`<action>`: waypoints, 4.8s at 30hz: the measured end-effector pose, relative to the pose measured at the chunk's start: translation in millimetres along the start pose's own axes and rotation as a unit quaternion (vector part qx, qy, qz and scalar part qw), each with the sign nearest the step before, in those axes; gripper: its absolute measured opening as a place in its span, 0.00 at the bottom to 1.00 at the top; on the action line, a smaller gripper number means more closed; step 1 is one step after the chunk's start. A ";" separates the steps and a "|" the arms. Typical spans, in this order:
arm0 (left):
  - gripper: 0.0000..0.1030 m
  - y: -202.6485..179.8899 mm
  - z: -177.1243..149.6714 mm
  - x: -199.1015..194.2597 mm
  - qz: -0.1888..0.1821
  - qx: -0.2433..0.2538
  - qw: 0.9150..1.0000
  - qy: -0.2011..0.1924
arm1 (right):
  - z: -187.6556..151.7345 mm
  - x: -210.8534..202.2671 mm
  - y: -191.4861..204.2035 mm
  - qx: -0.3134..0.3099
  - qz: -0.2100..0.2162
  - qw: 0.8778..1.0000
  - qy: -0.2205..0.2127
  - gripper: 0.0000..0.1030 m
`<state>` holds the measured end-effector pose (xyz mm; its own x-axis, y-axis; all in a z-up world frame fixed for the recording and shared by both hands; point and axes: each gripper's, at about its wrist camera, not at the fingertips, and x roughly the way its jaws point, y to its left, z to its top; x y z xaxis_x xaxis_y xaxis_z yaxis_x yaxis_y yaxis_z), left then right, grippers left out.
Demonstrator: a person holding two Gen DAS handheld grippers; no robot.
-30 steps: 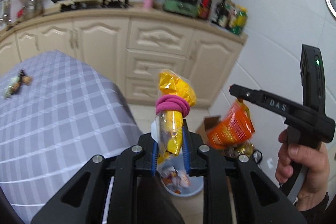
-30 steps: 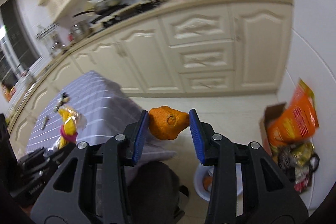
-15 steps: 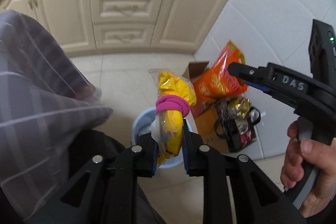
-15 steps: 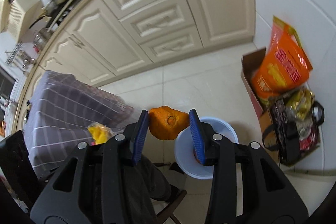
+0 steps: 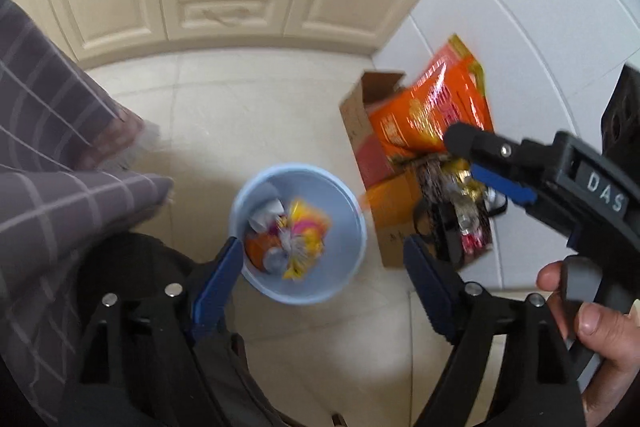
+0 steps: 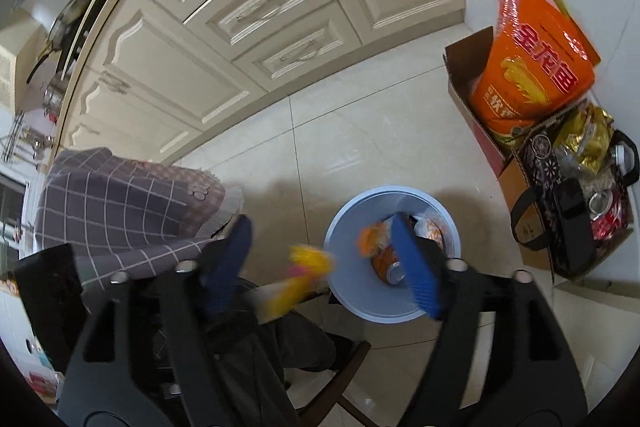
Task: Collect trash
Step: 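Bring both tools back over the table, then grasp the green-and-white wrapper with the left tool while the right tool grasps a small wrapper, then carry the wrappers toward the blue bin with both tools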
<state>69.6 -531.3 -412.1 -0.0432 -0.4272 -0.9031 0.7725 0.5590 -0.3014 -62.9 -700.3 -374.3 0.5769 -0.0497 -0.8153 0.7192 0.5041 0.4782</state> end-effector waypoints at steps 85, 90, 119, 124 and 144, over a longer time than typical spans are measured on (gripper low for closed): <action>0.45 412.2 -104.6 -363.5 0.248 -0.183 0.928 -0.211 | -165.0 46.1 604.6 -0.466 0.159 0.870 0.020 0.87; 0.18 438.7 -119.5 -376.9 0.195 -0.238 0.919 -0.248 | -178.2 78.8 622.4 -0.475 0.134 0.869 0.040 0.73; 0.18 431.4 -165.5 -414.4 0.192 -0.276 0.875 -0.349 | -212.2 35.3 593.3 -0.514 0.170 0.841 -0.003 0.18; 0.18 391.6 -165.5 -422.1 0.191 -0.256 0.878 -0.358 | -197.3 -12.1 563.2 -0.503 0.197 0.841 -0.025 0.18; 0.18 145.9 -93.3 -406.4 0.125 -0.103 0.902 -0.401 | -78.9 -166.6 353.4 -0.357 0.199 0.901 -0.148 0.18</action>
<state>140.7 -209.9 -117.6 0.6517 -0.6000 -0.4640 0.5565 0.7939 -0.2451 64.6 -445.8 -95.3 0.8881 0.0823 -0.4523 0.0617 0.9535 0.2949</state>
